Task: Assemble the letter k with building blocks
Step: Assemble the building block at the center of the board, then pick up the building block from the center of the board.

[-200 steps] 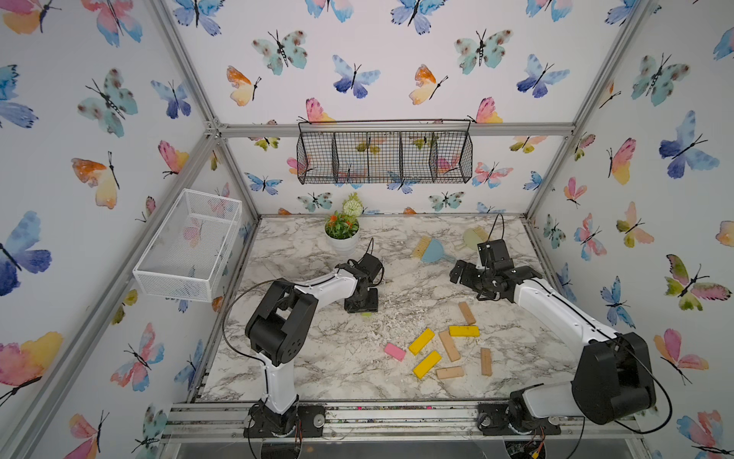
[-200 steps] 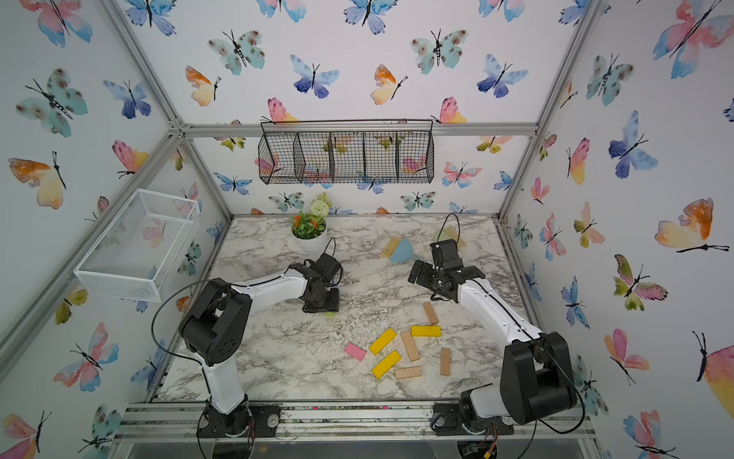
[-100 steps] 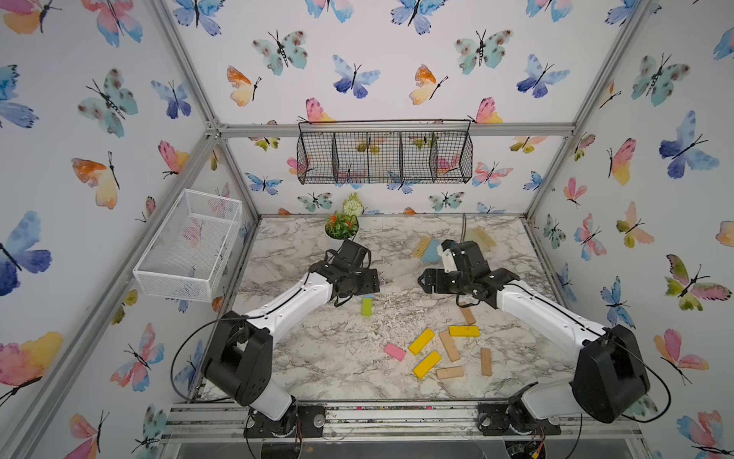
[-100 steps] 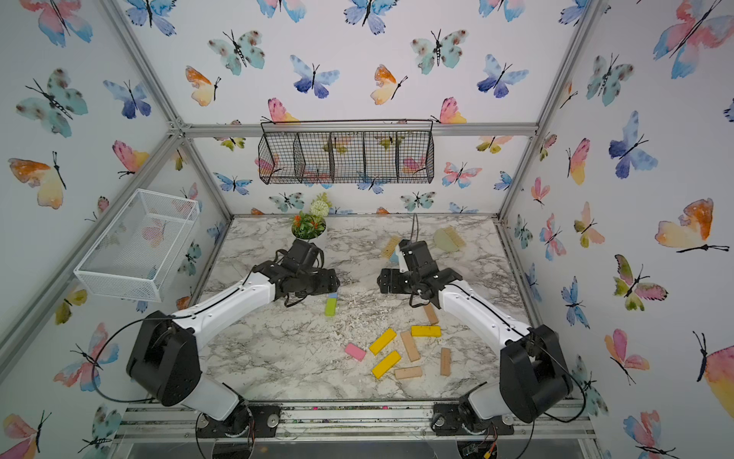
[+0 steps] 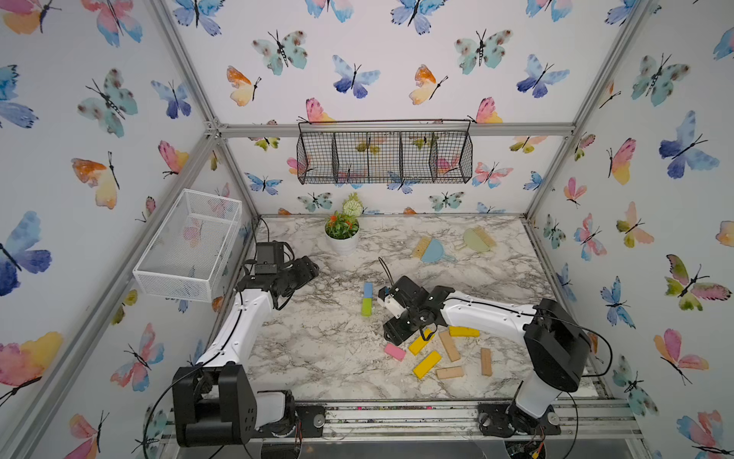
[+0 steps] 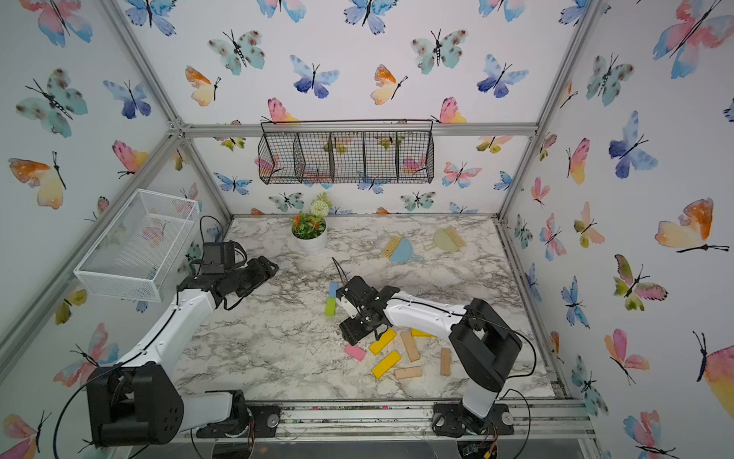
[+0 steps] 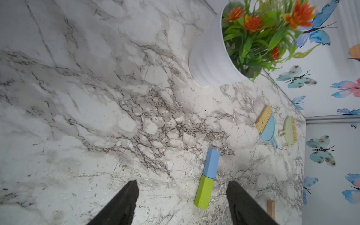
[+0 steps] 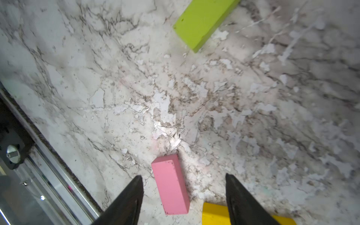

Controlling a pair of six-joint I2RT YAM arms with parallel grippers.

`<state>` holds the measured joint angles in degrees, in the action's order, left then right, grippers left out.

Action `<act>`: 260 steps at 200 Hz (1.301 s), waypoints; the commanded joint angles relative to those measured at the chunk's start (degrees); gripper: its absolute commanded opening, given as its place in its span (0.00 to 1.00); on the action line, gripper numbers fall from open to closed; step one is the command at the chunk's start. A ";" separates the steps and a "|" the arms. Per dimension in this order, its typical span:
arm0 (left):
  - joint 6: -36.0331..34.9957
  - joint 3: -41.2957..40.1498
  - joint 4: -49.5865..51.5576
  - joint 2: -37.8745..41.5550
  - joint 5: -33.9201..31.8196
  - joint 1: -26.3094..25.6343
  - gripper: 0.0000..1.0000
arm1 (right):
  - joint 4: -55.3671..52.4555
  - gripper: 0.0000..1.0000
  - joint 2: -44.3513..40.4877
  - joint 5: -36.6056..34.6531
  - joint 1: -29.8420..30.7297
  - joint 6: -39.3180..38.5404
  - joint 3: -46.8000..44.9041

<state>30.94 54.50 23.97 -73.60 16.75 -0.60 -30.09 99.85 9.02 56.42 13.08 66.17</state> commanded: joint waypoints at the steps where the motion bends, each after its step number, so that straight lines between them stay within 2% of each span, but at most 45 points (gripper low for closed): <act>1: -2.54 -0.78 -0.71 2.53 3.15 0.08 0.76 | -5.31 0.67 2.72 -3.17 2.88 -2.83 2.91; 34: -3.16 -1.87 -1.36 3.11 1.40 0.12 0.76 | -8.15 0.61 5.71 -5.11 5.26 -3.30 4.49; 53: -3.17 -2.53 -1.47 3.27 1.44 0.15 0.76 | -9.40 0.61 6.40 -6.45 6.10 -2.86 4.34; 83: -3.17 -3.54 -2.17 3.95 1.54 0.14 0.76 | -9.45 0.60 6.76 -7.83 6.48 -2.28 3.44; 115: -3.47 -3.66 -2.39 3.99 1.10 0.21 0.76 | -9.60 0.54 7.93 -8.51 6.59 -2.44 3.94; 181: -3.68 -4.16 -2.54 4.26 0.21 0.29 0.81 | -10.34 0.52 9.74 -8.73 7.20 -3.03 4.49; 202: -3.87 -4.55 -2.58 4.96 -0.30 0.38 0.87 | -10.56 0.45 10.15 -8.71 7.21 -3.02 4.79; 226: -3.28 -4.99 -2.52 5.79 -1.61 0.56 1.00 | -11.02 0.35 10.19 -9.56 7.21 -2.51 5.82; 260: -2.48 -5.19 -2.79 5.56 -0.85 0.65 0.98 | -11.17 0.04 10.36 -10.03 7.21 -0.61 9.59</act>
<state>28.16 49.89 21.67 -69.01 16.36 -0.32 -39.81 109.34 0.12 63.33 11.07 72.53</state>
